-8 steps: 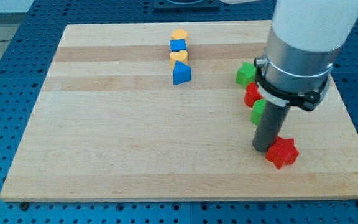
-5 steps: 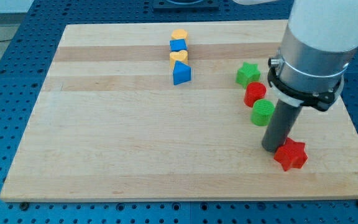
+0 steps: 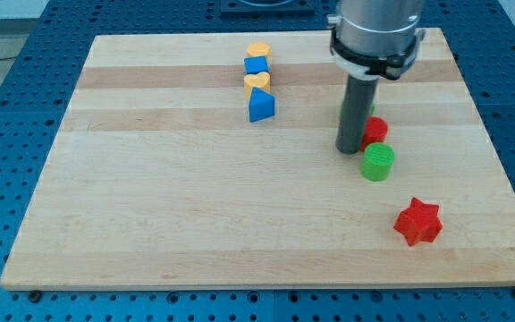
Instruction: Push green circle to the top of the red star
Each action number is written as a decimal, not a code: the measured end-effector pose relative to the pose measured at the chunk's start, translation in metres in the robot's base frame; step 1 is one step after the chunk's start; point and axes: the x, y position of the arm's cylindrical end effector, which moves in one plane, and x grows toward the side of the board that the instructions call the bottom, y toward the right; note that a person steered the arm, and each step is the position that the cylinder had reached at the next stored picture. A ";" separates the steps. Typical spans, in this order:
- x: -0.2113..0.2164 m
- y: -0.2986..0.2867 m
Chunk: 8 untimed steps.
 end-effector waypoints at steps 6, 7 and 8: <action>0.043 -0.021; 0.051 -0.014; 0.055 -0.005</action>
